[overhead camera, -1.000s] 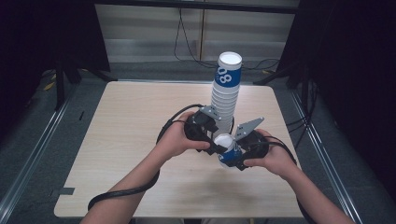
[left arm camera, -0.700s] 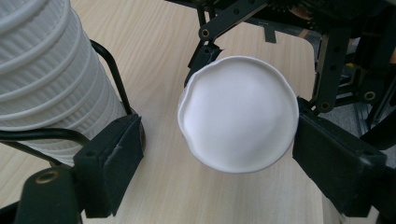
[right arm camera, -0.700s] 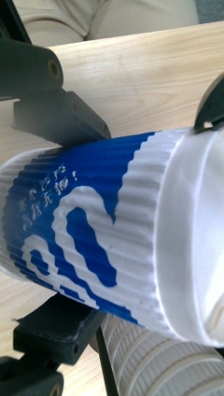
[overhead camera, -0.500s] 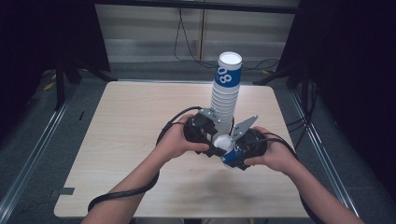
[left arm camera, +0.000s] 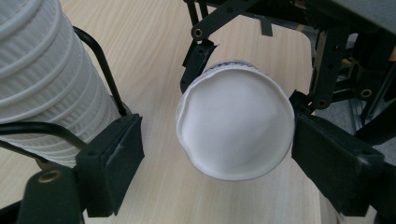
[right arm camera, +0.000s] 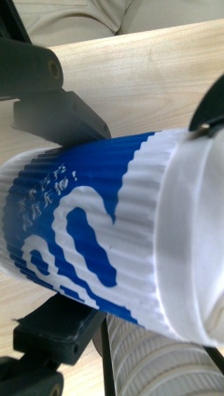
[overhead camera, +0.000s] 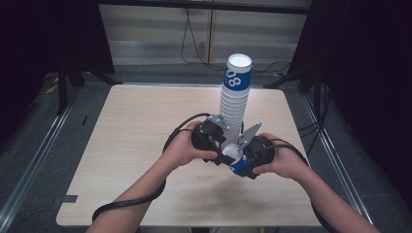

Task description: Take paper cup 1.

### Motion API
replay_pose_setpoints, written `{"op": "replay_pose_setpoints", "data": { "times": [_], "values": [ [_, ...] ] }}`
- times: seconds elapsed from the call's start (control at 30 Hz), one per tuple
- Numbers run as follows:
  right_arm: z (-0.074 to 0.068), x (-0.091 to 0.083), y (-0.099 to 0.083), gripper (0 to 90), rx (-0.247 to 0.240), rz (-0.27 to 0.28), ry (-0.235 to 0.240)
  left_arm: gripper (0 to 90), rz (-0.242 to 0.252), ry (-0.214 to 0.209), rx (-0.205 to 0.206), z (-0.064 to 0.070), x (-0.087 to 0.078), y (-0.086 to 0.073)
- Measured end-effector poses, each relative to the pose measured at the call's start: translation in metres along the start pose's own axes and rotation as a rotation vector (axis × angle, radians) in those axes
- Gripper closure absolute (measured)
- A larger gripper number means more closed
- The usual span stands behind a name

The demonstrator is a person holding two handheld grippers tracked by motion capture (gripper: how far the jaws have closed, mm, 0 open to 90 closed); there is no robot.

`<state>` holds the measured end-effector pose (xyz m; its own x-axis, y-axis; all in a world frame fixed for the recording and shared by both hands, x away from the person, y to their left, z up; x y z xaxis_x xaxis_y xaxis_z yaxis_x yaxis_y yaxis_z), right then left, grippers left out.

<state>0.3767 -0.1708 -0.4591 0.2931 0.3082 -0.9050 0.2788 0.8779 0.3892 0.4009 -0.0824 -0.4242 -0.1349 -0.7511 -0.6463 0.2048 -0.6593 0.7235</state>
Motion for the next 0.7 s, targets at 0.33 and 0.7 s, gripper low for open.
{"op": "replay_pose_setpoints", "data": {
  "times": [0.33,0.7],
  "values": [
    [-0.0028,0.0024,0.0039,22.9,-0.058,-0.022,0.012,17.4,-0.013,-0.017,-0.002,0.0024,0.0029,-0.0021],
    [-0.0039,0.0031,0.0052,22.9,-0.070,-0.036,0.009,29.5,-0.037,-0.046,0.032,0.0064,0.0076,-0.0050]
  ]
}}
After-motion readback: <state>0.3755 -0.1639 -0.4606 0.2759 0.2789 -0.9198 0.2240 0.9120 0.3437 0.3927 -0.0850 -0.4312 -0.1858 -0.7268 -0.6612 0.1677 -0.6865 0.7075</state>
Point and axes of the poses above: each handheld gripper's, and its own axes: x roughly forward along the jaws, y roughly out of its top, z roughly to its right, the point moved 9 cm from there along x, roughly forward along the jaws, and after that the axes turned 7 degrees about -y, right-handed, at the moved point
